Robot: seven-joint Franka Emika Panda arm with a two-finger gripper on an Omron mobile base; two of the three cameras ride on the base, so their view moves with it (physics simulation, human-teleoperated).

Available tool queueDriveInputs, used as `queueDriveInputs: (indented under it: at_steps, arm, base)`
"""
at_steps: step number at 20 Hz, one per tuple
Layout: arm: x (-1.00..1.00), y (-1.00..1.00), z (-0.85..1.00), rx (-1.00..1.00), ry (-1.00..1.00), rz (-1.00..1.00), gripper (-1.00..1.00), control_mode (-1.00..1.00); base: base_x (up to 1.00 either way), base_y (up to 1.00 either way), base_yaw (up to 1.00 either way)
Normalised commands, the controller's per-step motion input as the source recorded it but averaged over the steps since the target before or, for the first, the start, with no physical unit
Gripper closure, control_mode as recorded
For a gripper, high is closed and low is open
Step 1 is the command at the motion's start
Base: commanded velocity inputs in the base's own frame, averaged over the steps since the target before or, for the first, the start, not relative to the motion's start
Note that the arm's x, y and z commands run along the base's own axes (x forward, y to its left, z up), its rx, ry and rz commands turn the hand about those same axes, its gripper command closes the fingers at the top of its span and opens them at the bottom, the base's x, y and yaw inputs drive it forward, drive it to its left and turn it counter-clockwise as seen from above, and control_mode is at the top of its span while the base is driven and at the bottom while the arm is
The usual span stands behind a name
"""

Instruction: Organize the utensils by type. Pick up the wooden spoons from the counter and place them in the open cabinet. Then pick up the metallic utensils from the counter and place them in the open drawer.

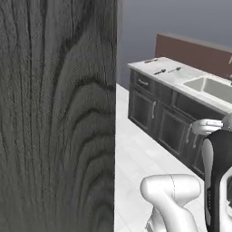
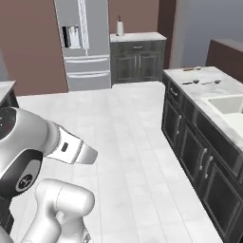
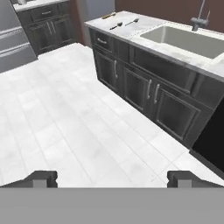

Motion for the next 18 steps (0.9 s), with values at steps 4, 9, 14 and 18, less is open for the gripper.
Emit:
queueDriveInputs:
  at_steps: [4, 9, 14, 18]
  arm:
    - [0.0, 0.0, 0.0, 0.0, 0.0, 0.0, -1.0, 1.0]
    - [0.0, 0.0, 0.0, 0.0, 0.0, 0.0, -1.0, 1.0]
    - [0.0, 0.0, 0.0, 0.0, 0.0, 0.0, -1.0, 1.0]
    - [0.0, 0.0, 0.0, 0.0, 0.0, 0.0, -1.0, 1.0]
  base:
    - [0.99, 0.1, -0.24]
    - [0.86, 0.16, -0.48]
    - [0.64, 0.23, -0.71]
    - [0.69, 0.37, -0.67]
